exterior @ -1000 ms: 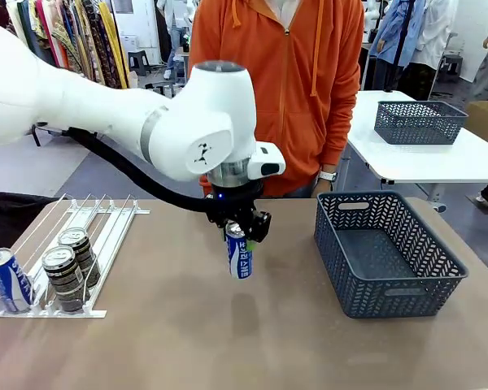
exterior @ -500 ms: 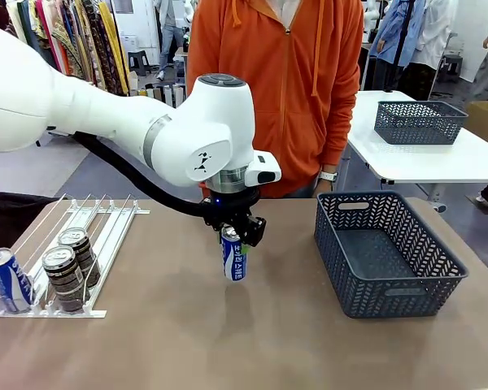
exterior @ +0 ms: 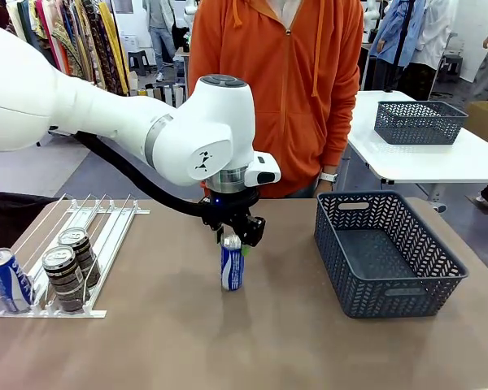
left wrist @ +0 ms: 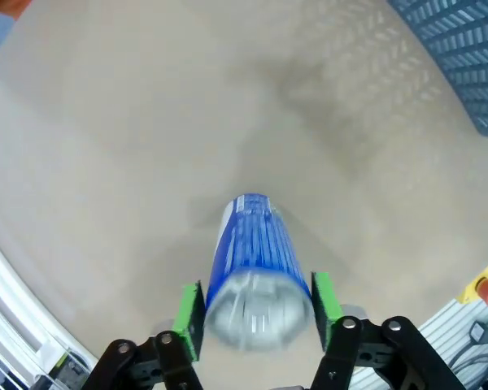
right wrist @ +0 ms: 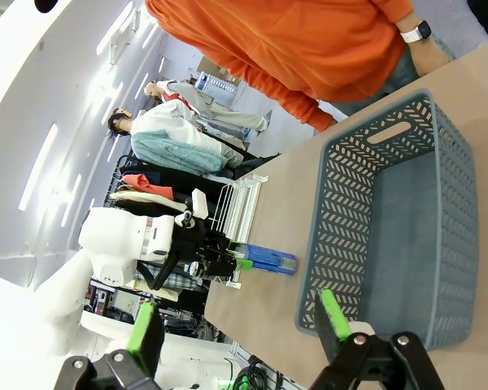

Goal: Retrieve and store the cans from the dispenser.
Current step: Pick up one can from the Automatic Can Dispenser and place it in the middle of the table.

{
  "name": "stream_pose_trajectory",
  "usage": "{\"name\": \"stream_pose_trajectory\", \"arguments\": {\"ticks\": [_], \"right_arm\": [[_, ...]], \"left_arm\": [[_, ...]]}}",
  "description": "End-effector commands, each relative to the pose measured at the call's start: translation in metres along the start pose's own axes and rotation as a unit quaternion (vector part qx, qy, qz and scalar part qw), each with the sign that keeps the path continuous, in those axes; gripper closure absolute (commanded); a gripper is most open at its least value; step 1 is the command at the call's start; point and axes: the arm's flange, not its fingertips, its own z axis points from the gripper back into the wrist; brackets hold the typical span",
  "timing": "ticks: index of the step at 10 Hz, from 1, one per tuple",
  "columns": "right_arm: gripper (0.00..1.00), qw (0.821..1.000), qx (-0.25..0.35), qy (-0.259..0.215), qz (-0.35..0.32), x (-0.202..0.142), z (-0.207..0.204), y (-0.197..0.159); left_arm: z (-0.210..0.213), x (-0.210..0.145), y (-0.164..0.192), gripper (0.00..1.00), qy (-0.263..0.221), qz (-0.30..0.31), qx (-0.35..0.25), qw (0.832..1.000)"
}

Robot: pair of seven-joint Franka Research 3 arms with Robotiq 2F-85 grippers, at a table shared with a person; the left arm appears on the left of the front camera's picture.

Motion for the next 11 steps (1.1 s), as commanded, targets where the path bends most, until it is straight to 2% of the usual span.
{"name": "stream_pose_trajectory", "arguments": {"ticks": [1,3,4,6,8,9,11], "right_arm": [[0.00,1.000,0.011,-0.012,0.004,0.003,-0.003,0.001],[0.00,1.000,0.011,-0.012,0.004,0.003,-0.003,0.001],[0.00,1.000,0.011,-0.012,0.004,0.003,-0.003,0.001],[0.00,1.000,0.011,-0.012,0.004,0.003,-0.003,0.001],[0.00,1.000,0.011,-0.012,0.004,0.003,-0.003,0.001],[0.00,1.000,0.011,-0.012,0.004,0.003,-0.003,0.001],[0.00,1.000,0.011,-0.012,0.004,0.003,-0.003,0.001]], "left_arm": [[0.006,0.003,0.003,0.00,-0.005,-0.003,0.009,1.000],[0.032,-0.006,0.008,0.00,-0.024,0.009,-0.005,1.000],[0.066,-0.017,0.016,0.00,-0.035,0.018,-0.020,0.999],[0.140,-0.066,0.041,0.00,-0.052,-0.001,-0.067,0.996],[0.187,-0.121,0.098,0.00,-0.070,-0.011,-0.138,0.988],[0.202,-0.150,0.137,0.00,-0.083,0.004,-0.176,0.981],[0.216,-0.231,0.226,0.00,-0.145,0.063,-0.258,0.953]]}}
